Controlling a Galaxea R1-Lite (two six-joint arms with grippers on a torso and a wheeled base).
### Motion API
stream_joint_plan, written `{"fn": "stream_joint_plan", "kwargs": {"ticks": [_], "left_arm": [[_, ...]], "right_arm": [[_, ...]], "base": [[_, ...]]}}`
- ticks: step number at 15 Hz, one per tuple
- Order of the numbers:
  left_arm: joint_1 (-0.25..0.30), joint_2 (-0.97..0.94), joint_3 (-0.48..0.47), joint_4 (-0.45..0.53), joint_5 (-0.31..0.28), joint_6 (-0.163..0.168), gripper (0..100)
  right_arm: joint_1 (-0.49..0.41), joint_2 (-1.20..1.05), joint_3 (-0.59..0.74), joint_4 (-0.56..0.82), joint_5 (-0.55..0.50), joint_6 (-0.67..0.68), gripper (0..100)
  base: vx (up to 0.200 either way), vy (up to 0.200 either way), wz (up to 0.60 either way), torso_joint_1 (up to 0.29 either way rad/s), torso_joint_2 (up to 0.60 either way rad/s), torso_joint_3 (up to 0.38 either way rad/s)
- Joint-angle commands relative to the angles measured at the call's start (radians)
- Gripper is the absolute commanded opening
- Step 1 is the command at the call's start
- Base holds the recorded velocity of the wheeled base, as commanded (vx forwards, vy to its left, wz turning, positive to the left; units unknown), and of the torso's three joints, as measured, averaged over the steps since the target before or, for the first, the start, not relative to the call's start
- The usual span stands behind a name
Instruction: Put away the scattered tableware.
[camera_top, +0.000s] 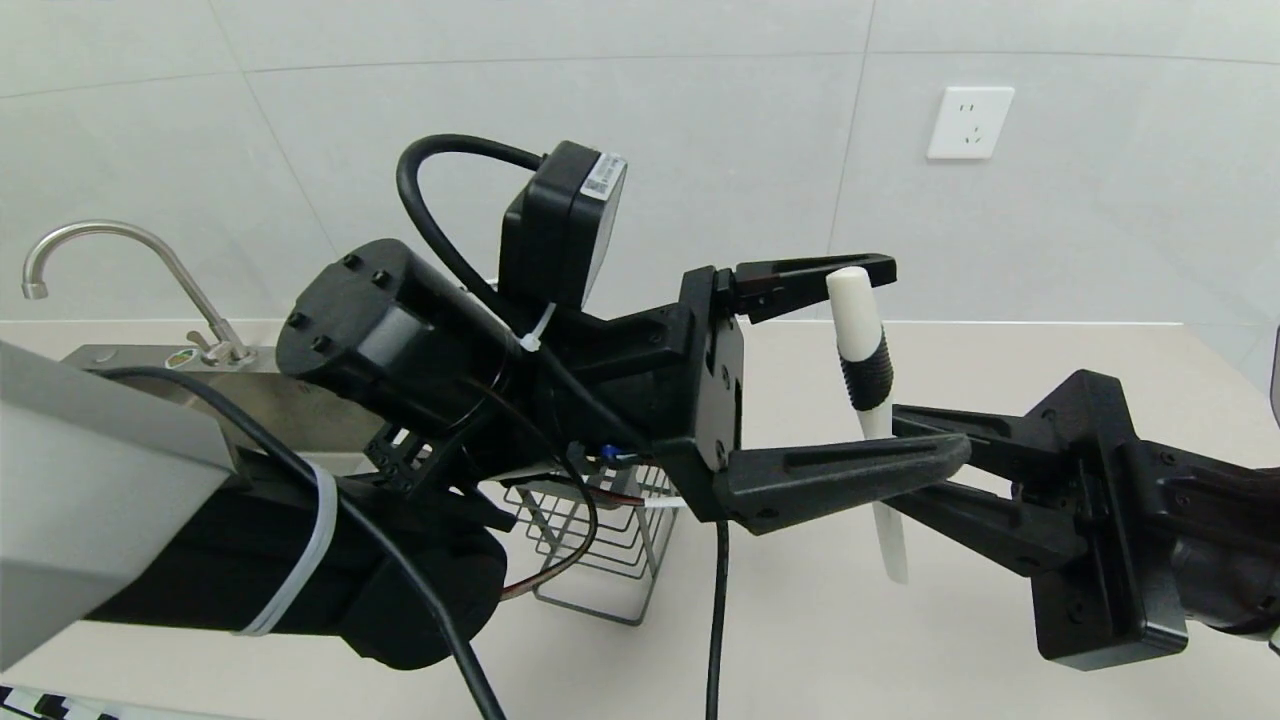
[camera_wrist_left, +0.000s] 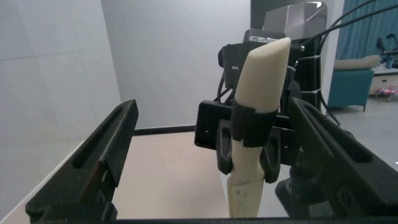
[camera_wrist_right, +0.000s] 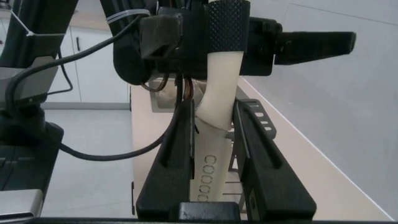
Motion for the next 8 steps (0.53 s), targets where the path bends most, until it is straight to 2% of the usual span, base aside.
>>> {"fn": "stream_joint_plan", "kwargs": {"ticks": [1, 2, 7, 8], "left_arm": [[-0.007, -0.004, 0.0, -0.001, 0.0, 0.0, 100], [-0.007, -0.005, 0.0, -0.001, 0.0, 0.0, 0], [-0.007, -0.011, 0.0, -0.001, 0.001, 0.0, 0], [-0.007, -0.011, 0.0, -0.001, 0.001, 0.0, 0]], "right_arm": [[0.0, -0.001, 0.0, 0.0, 0.001, -0.001, 0], [0.0, -0.004, 0.001, -0.002, 0.001, -0.001, 0], [-0.001, -0.009, -0.005, -0.002, -0.001, -0.001, 0], [-0.003, -0.007, -0.006, -0.002, -0.001, -0.003, 100]], "base": [[0.0, 0.0, 0.0, 0.0, 0.0, 0.0], [0.0, 0.0, 0.0, 0.0, 0.0, 0.0], [0.0, 0.0, 0.0, 0.0, 0.0, 0.0], [0.0, 0.0, 0.0, 0.0, 0.0, 0.0]]}}
